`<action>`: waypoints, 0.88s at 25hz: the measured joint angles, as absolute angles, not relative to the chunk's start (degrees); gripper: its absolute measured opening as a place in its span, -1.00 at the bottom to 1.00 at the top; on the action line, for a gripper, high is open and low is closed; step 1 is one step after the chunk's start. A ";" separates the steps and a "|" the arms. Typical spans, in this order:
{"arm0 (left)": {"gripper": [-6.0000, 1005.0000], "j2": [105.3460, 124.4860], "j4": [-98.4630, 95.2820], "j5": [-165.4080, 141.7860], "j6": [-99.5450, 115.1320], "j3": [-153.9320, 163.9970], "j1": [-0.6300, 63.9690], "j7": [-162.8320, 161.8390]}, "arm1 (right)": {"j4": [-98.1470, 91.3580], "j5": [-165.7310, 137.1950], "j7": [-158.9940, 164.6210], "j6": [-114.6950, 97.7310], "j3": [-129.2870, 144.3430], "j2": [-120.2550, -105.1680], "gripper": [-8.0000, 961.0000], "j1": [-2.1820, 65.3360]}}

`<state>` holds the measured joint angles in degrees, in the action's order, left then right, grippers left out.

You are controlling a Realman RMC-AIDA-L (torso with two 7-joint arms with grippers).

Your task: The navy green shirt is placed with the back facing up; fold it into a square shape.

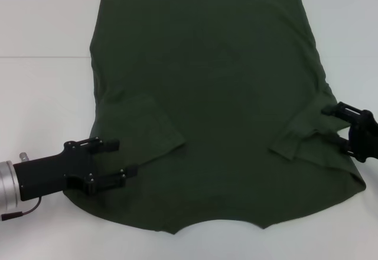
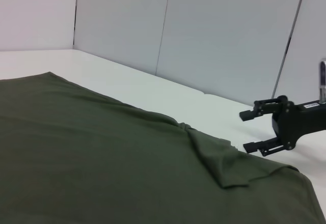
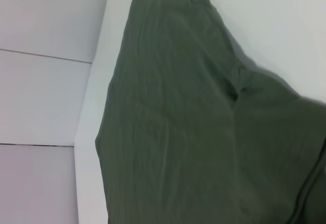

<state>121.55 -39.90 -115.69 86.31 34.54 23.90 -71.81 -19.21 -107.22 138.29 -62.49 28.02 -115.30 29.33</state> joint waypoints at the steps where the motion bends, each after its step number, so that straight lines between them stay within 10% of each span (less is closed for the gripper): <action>1: 0.49 121.55 -39.90 -115.68 86.31 34.54 23.90 -71.81 | -18.81 -107.23 138.30 -62.12 28.04 -115.31 0.66 29.67; 22: 0.49 121.90 -39.72 -115.29 86.40 34.54 23.68 -71.80 | -17.27 -107.25 137.70 -56.19 28.05 -117.79 0.66 32.11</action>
